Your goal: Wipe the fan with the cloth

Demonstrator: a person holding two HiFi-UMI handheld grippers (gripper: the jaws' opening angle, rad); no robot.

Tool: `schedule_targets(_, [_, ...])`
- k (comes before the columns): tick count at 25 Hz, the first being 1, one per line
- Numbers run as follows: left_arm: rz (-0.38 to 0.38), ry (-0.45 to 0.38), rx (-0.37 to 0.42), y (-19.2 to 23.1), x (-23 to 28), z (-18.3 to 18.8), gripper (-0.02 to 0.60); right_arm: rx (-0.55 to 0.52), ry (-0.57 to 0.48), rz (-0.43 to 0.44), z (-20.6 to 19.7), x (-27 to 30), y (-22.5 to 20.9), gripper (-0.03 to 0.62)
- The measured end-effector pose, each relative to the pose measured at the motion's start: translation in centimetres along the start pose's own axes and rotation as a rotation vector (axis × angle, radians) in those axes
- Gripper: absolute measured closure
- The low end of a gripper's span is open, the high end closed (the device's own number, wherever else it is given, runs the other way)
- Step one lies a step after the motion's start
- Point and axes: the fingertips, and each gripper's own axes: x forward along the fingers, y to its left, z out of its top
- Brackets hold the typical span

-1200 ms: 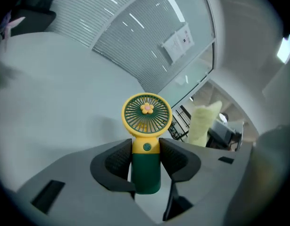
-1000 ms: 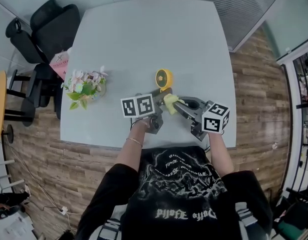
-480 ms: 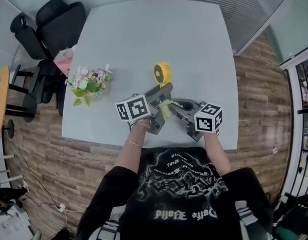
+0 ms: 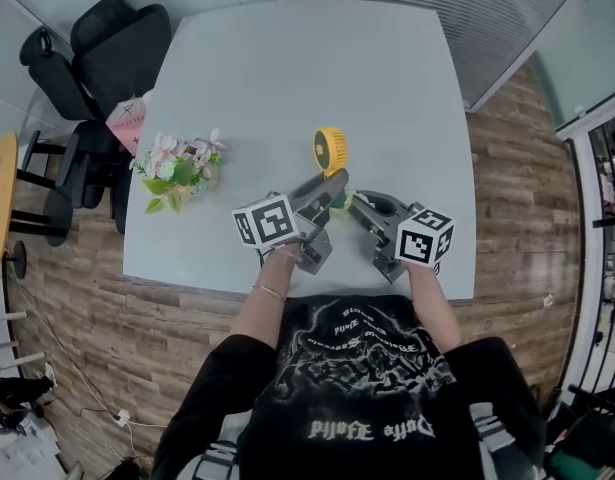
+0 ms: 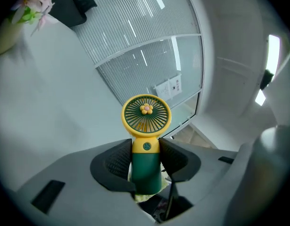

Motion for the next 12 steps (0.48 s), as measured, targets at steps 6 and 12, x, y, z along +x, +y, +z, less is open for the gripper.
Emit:
schedule_targets(6, [-0.047,0.015,-0.005,-0.8,0.0,-0.1,0.385,-0.005,-0.127,-0.043,2.5,-0.4,0.3,0.566])
schedule_targets(12, [-0.114,0.048,-0.011,-1.7,-0.1,-0.7,0.385,0.021,-0.209,-0.028,4.5,-0.7,0.5,0.566])
